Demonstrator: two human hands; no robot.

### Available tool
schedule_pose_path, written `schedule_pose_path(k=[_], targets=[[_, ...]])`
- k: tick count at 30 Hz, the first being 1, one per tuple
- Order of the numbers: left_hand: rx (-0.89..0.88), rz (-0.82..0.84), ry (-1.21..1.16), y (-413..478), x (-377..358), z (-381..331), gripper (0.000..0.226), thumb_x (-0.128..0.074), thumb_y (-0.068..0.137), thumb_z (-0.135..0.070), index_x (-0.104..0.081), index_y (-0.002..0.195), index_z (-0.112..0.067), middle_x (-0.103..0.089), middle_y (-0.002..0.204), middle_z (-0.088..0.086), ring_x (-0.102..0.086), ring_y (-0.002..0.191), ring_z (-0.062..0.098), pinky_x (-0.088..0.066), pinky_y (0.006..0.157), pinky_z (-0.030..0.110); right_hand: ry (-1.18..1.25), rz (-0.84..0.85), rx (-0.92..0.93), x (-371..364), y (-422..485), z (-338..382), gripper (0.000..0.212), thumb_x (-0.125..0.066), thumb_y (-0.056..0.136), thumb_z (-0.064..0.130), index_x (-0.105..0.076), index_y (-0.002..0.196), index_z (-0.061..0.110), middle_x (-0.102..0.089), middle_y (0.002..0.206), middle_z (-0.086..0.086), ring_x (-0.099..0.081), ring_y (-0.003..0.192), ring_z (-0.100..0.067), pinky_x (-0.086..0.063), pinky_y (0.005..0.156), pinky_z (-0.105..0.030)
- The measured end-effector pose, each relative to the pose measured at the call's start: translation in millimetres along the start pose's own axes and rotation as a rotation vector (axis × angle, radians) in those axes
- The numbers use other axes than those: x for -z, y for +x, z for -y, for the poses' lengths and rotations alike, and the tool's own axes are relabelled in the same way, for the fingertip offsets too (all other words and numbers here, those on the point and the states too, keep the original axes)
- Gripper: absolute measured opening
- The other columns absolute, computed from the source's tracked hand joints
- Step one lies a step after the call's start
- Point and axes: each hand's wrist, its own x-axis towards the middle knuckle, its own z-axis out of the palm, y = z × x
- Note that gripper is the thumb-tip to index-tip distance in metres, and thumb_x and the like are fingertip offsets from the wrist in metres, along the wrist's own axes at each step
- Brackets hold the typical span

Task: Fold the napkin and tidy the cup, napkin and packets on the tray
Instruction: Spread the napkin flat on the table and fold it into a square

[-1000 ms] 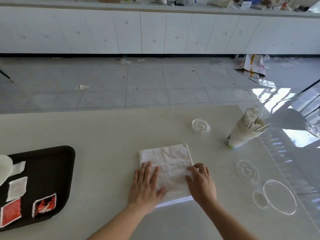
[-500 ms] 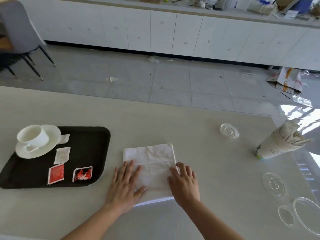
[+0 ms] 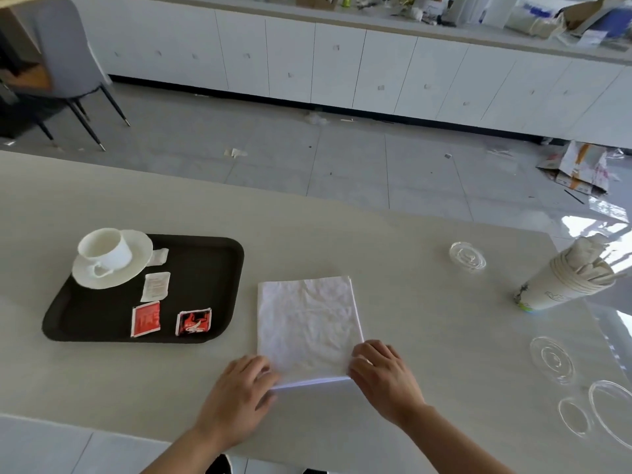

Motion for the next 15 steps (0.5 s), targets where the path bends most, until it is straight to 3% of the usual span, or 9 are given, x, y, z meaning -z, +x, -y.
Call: schedule_pose_path(k=[5, 9, 11, 15], targets=[[-0.047, -0.003, 0.145, 8, 4, 1, 0.014, -0.057, 0.070, -0.006, -0.064, 0.076, -0.016, -0.061, 0.081, -0.001, -0.058, 0.072, 0.019, -0.050, 0.056, 0.029, 0.067, 0.081, -0.044, 6, -6, -1, 0.015, -0.069, 0.086, 0.043, -0.066, 0.092, 0.030, -0.064, 0.106, 0.012, -0.060, 0.101, -0.015, -0.051, 0.077, -0.030], [0.026, -0.047, 0.059, 18, 13, -2, 0.017, -0.046, 0.073, -0.012, -0.060, 0.066, -0.015, -0.059, 0.068, -0.003, -0.056, 0.061, 0.018, -0.047, 0.050, 0.029, 0.097, 0.139, -0.081, 14, -2, 0, 0.026, -0.069, 0.083, 0.049, -0.068, 0.101, 0.031, -0.064, 0.106, 0.013, -0.060, 0.101, -0.014, -0.052, 0.079, -0.031], [0.041, -0.084, 0.002, 21, 17, -2, 0.023, -0.042, 0.078, -0.017, -0.064, 0.068, -0.015, -0.061, 0.069, -0.004, -0.057, 0.061, 0.017, -0.047, 0.054, 0.026, 0.088, 0.141, -0.078, 17, 2, 2, 0.027, -0.074, 0.081, 0.043, -0.070, 0.103, 0.028, -0.065, 0.103, 0.012, -0.061, 0.098, -0.014, -0.053, 0.078, -0.031], [0.058, -0.103, -0.063, 17, 24, -4, 0.028, -0.042, 0.085, -0.023, -0.069, 0.081, -0.017, -0.064, 0.076, -0.006, -0.059, 0.066, 0.016, -0.048, 0.058, 0.024, 0.094, 0.098, -0.055, 22, 4, 4, 0.012, -0.076, 0.080, 0.013, -0.071, 0.088, 0.021, -0.068, 0.086, 0.009, -0.063, 0.083, -0.020, -0.054, 0.068, -0.032]])
